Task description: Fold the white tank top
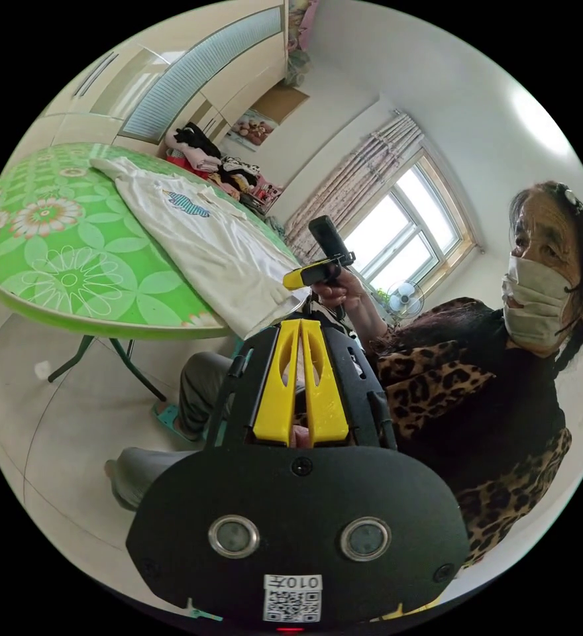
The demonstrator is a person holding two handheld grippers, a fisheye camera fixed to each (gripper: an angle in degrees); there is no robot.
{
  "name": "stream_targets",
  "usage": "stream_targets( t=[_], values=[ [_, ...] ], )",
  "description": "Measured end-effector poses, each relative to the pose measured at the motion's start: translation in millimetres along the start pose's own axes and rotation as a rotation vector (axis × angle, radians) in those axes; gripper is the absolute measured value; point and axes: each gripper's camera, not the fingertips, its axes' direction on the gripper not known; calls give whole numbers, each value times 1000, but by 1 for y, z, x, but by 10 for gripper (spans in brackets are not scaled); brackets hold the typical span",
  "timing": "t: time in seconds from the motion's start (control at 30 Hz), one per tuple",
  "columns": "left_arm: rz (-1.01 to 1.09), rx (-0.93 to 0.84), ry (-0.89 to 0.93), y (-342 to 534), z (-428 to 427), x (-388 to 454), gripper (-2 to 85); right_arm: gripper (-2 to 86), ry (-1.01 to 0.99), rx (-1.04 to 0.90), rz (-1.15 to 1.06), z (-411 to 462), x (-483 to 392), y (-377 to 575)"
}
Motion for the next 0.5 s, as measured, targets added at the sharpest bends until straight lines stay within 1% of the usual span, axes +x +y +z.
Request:
stream_targets(
  t=[0.07, 0.13, 0.27, 0.37, 0.47, 0.5],
  values=[
    [-2, 0, -1, -5, 0, -3, -2, 31, 14, -8, 74, 2, 18, 10],
    [-3, -2, 3, -14, 3, -5, -2, 32, -56, 13, 87, 0, 26, 15],
    [10, -24, 5, -42, 20, -8, -2, 36, -127, 1, 35, 1, 24, 20],
    [18, -106, -22, -64, 46, -13, -2, 43, -135, -15, -11, 1, 17, 20],
    [-14, -244, -76, -74, 74, -27, -1, 47, -139, 69, -41, -24, 15, 12],
    [-28, -253, -85, -75, 79, -33, -1, 47, -126, 92, -47, -32, 15, 8]
  ],
)
